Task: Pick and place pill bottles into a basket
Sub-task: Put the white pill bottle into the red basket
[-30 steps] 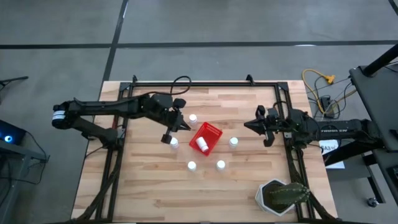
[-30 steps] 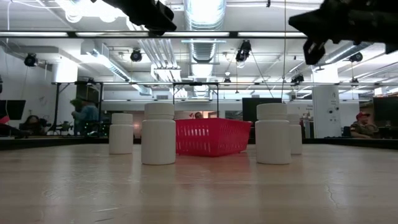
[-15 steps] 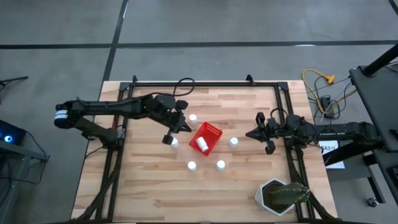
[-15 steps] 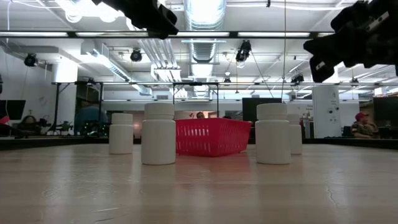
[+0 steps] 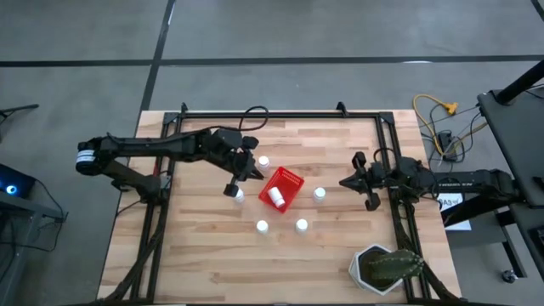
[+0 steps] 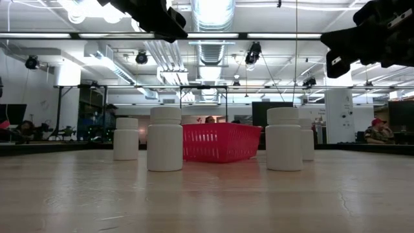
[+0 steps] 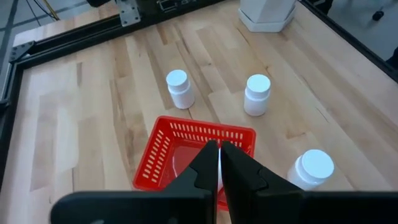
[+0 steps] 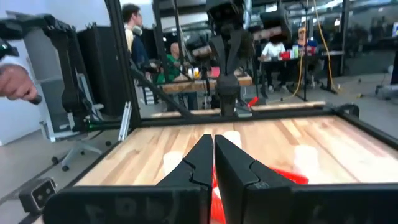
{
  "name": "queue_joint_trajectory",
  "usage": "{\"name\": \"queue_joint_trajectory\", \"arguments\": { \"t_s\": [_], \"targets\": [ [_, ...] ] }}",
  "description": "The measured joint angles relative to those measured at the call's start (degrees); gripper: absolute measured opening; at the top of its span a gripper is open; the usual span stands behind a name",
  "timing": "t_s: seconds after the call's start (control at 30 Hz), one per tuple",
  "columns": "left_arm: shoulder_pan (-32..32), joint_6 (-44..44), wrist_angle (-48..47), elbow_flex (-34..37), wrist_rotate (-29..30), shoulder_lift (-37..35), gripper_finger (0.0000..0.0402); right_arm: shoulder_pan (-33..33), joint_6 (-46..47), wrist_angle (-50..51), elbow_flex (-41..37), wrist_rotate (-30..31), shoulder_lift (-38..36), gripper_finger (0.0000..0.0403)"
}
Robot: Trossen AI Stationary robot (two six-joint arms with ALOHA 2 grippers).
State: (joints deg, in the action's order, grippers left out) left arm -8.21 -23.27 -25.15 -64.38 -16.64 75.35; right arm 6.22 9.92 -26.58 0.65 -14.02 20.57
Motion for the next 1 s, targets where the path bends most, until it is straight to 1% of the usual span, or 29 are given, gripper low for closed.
{"name": "queue_joint_trajectory", "arguments": {
  "t_s": [0.23,0.4,0.5,0.57,0.7,0.9,1.0],
  "targets": [
    [-0.4,0.0,0.0,0.0,0.0,0.0,0.0001,0.0,-0.8,0.4,-0.1,0.0,-7.0,0.0008],
    [-0.4,-0.1,-0.1,0.0,0.0,0.0,0.0001,0.0,0.0,3.6,-0.1,0.1,-11.4,0.0008],
    [-0.4,-1.8,-2.3,-0.9,-0.1,0.1,0.0001,0.0,1.1,5.3,-0.1,0.1,-13.1,0.0008],
    [-0.4,-4.2,-4.3,-2.3,-0.2,0.1,0.0001,0.0,1.5,5.7,-0.1,0.1,-13.6,0.0008],
    [-1.1,-5.6,-7.4,-5.3,-0.3,1.0,0.0001,0.0,1.7,7.4,-0.1,0.0,-14.0,0.0009],
    [-2.0,-6.2,-10.9,-9.6,-0.2,4.0,0.0001,0.0,4.2,18.7,-0.1,0.2,-13.7,0.0009],
    [-2.0,-7.8,-13.8,-11.3,0.0,6.0,0.0001,0.0,3.1,18.9,-0.1,0.5,-13.7,0.0009]
  ]
}}
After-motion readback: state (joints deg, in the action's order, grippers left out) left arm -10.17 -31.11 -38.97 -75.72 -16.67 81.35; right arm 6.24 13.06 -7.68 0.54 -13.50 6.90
